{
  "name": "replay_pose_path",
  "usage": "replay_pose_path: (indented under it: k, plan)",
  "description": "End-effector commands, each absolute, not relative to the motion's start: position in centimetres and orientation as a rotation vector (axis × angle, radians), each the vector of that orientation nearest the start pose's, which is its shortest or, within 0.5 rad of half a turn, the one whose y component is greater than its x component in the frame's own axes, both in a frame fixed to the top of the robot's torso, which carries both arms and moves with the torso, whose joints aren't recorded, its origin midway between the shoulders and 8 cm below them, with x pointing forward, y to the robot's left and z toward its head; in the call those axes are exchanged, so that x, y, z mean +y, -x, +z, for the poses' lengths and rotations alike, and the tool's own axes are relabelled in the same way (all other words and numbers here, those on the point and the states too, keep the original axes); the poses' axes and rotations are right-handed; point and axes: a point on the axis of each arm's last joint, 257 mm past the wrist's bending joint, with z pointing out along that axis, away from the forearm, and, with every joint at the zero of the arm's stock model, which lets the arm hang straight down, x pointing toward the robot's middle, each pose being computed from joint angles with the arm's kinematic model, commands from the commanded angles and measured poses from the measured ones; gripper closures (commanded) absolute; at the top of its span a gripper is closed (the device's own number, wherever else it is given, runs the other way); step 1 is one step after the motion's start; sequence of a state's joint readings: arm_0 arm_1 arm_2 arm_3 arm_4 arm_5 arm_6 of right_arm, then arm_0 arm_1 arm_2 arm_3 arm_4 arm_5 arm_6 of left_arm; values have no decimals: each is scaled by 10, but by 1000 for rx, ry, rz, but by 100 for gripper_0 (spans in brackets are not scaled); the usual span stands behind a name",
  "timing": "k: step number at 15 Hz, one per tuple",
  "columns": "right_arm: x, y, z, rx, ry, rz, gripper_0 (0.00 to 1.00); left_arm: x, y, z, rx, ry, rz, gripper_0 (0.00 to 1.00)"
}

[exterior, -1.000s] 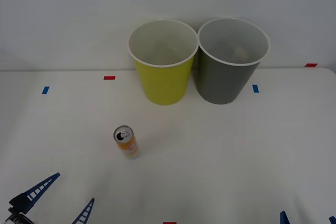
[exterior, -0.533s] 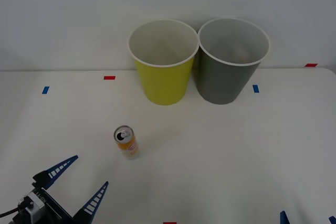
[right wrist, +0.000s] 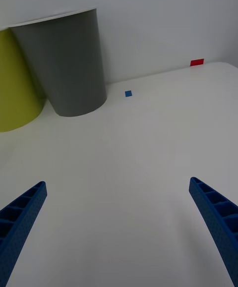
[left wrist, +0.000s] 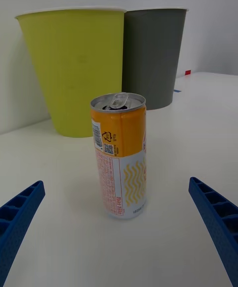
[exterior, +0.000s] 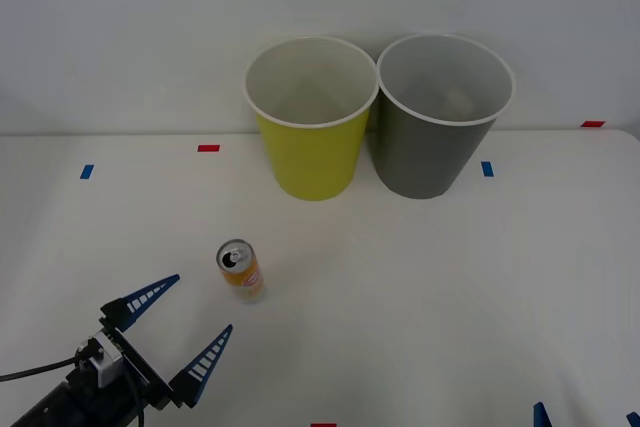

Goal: Put cans in the gray bin and PET bottles in the light green bin.

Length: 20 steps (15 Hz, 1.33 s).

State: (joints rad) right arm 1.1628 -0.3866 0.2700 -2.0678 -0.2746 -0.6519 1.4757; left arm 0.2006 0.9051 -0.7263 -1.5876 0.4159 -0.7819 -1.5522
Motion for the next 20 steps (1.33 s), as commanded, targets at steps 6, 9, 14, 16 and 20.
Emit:
replay_pose_path:
  k: [6,9,14,16,20]
  plan:
    - [-274,-192,-249,1612,-181,124,0,169,-371,-260,1365,-640,-440,0]
    - [-274,-192,-249,1612,-181,124,0,154,-372,-262,1385,-607,-502,0]
    - [-274,-192,-249,1612,-181,124,0,151,-386,-264,1387,-639,-482,0]
    - [-274,-192,-249,1612,-181,124,0,146,-393,-261,1378,-651,-477,0]
    - [-274,-192,-249,1612,-181,124,0,129,-398,-260,1375,-649,-483,0]
